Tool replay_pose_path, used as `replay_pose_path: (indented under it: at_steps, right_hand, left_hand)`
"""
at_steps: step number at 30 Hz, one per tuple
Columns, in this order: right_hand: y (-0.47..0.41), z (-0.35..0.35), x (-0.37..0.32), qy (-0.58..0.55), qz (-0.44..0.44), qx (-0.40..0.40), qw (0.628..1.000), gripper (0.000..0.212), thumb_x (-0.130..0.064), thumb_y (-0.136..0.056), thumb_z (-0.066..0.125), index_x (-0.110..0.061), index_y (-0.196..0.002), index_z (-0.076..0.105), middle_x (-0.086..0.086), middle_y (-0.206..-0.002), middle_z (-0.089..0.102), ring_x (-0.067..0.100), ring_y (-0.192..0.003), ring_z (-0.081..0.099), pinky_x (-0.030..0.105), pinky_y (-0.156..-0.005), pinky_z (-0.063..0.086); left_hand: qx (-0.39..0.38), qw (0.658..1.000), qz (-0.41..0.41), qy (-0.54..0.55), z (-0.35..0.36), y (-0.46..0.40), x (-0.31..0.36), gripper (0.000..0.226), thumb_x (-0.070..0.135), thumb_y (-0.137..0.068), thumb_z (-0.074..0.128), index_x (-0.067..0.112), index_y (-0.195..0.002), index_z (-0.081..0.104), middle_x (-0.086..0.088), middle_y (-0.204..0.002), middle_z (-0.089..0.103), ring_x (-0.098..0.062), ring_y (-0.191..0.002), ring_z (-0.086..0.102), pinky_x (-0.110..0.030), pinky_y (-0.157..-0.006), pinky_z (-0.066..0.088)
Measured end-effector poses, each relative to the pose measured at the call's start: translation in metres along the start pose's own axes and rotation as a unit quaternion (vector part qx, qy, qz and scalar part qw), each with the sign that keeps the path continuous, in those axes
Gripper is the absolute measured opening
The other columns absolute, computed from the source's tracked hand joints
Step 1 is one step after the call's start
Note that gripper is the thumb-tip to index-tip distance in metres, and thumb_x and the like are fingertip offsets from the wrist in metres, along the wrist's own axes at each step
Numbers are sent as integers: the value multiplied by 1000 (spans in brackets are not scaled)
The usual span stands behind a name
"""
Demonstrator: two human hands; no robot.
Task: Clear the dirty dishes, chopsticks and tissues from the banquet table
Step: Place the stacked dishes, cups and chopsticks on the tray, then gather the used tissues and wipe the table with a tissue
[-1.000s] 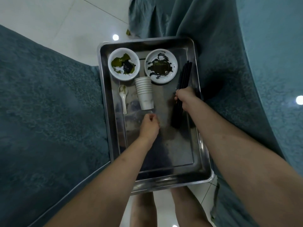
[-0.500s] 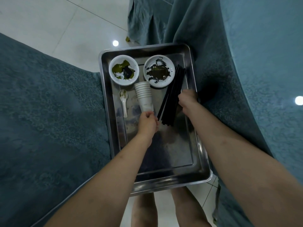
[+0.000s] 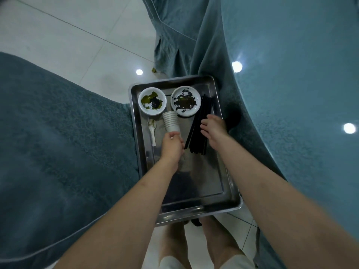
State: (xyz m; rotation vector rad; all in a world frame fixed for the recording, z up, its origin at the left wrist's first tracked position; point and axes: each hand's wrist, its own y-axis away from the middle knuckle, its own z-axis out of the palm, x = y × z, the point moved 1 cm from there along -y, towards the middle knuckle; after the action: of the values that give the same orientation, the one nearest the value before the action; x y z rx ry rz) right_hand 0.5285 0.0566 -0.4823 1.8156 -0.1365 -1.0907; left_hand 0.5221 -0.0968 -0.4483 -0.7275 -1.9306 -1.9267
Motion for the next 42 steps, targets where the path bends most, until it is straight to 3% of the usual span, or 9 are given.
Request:
replay_pose_path:
  at_steps: [9, 14, 18, 21, 24, 28, 33, 42]
  right_hand:
    - [112, -18, -63, -10, -35, -54, 998, 21, -8, -99, 56, -18, -117, 62, 8, -112, 71, 23, -103, 69, 34, -83, 57]
    - [179, -34, -99, -19, -80, -75, 994, 17, -7, -100, 55, -16, -113, 61, 9, -103, 71, 20, -84, 67, 33, -74, 54]
    - [223, -53, -120, -23, -116, -73, 990, 17, -3, -99, 52, -11, -111, 60, 10, -95, 68, 20, -80, 64, 30, -69, 52]
    - [247, -74, -132, -27, -131, -53, 990, 14, -3, -98, 53, -14, -103, 61, 9, -94, 68, 19, -79, 65, 28, -68, 52]
    - [266, -102, -138, -36, -144, -32, 988, 15, -3, -96, 55, -16, -101, 61, 8, -91, 68, 18, -75, 64, 27, -64, 51]
    - [278, -146, -144, -54, -154, -3, 987, 15, -5, -98, 54, -13, -108, 61, 9, -97, 68, 20, -81, 65, 32, -71, 52]
    - [275, -215, -153, -84, -162, 34, 983, 15, -6, -97, 54, -14, -108, 62, 8, -96, 69, 19, -82, 65, 31, -71, 51]
    - [251, -355, -175, -121, -174, 62, 975, 14, -6, -95, 56, -17, -102, 61, 7, -94, 68, 17, -77, 64, 29, -66, 50]
  left_hand:
    - [13, 997, 68, -47, -21, 92, 58, 21, 12, -106, 41, 15, -120, 57, -4, -92, 60, -14, -77, 55, -31, -70, 48]
    - [10, 993, 107, -38, -18, 154, 95, 20, 12, -105, 42, 16, -114, 59, -2, -86, 59, -14, -72, 54, -30, -65, 47]
    - [-5, 988, 143, -58, -6, 192, 113, 17, 26, -92, 46, 28, -101, 61, -10, -101, 68, -21, -86, 60, -47, -84, 55]
    - [-21, 985, 164, -49, 9, 226, 126, 17, 13, -102, 43, 20, -102, 59, -7, -93, 64, -17, -74, 55, -31, -65, 49]
    - [-50, 979, 187, -62, 29, 255, 131, 19, 8, -104, 40, 15, -107, 57, -4, -85, 59, -14, -67, 52, -26, -59, 42]
    - [-76, 969, 213, -99, 59, 282, 135, 20, 9, -102, 41, 20, -99, 58, -5, -89, 63, -16, -75, 57, -34, -70, 49]
    - [-116, 959, 227, -123, 112, 308, 130, 20, 6, -103, 36, 14, -104, 55, -5, -84, 56, -13, -66, 49, -24, -55, 39]
    - [-151, 940, 245, -185, 238, 348, 83, 20, 7, -104, 37, 11, -113, 54, -3, -86, 56, -12, -68, 50, -24, -57, 41]
